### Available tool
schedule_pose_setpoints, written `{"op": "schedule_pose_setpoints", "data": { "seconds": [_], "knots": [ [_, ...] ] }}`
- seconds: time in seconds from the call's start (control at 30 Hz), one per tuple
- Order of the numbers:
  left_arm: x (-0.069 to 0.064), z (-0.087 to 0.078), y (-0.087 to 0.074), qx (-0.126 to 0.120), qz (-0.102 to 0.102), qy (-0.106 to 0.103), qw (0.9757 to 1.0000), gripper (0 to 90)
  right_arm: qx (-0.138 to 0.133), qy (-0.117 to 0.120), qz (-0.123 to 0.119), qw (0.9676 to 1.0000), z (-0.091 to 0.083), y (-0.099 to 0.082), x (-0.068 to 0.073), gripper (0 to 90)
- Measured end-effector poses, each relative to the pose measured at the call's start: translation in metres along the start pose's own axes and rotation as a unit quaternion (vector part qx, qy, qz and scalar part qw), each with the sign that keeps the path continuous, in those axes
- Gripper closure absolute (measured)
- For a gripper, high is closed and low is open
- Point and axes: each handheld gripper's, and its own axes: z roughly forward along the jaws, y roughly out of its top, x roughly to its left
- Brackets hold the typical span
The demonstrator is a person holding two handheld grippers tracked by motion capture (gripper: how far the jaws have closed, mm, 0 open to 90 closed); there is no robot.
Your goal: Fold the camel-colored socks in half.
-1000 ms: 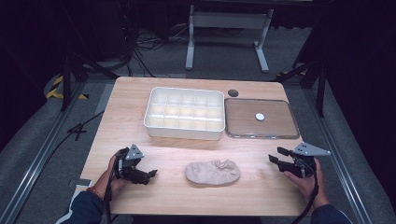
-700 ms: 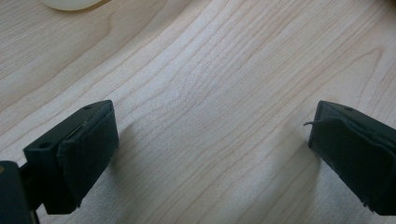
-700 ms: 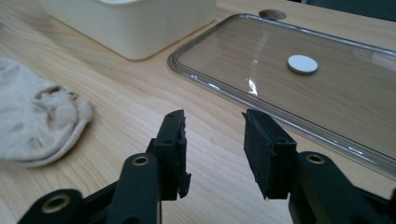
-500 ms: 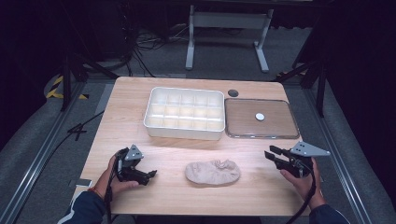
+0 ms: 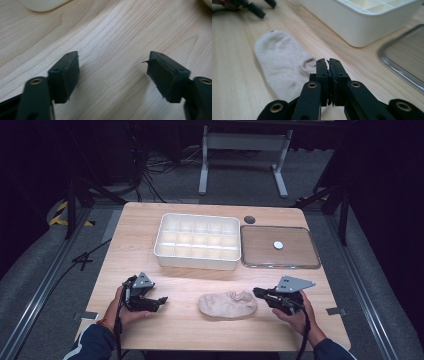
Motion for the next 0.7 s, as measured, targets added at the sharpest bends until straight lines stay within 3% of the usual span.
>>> {"op": "schedule_pose_setpoints", "data": {
  "seconds": [0.07,0.1,0.17,0.37,0.47,0.6,0.7],
  "knots": [
    [-0.002,0.001,0.003,-0.003,-0.002,-0.001,1.0000,30.1,0.007,0.018,-0.010,0.9998,0.011,0.004,0.010,88.3],
    [-0.008,0.003,0.009,-0.018,-0.007,-0.016,0.9997,32.2,0.012,0.025,-0.014,0.9995,0.016,0.006,0.014,88.3],
    [-0.011,0.003,0.013,-0.025,-0.006,-0.023,0.9994,32.7,0.019,0.032,-0.022,0.9991,0.022,0.008,0.019,88.3],
    [-0.037,0.013,0.037,-0.054,-0.014,-0.074,0.9957,38.5,0.048,0.063,-0.050,0.9956,0.051,0.013,0.038,89.4],
    [-0.050,0.018,0.050,-0.063,-0.001,-0.095,0.9934,39.4,0.060,0.069,-0.054,0.9943,0.059,0.011,0.042,89.6],
    [-0.070,0.031,0.062,-0.059,0.018,-0.105,0.9926,39.7,0.074,0.070,-0.052,0.9935,0.064,0.007,0.042,89.6],
    [-0.077,0.042,0.066,-0.045,0.032,-0.093,0.9941,37.9,0.087,0.063,-0.057,0.9925,0.069,0.001,0.042,89.7]
  ]
}}
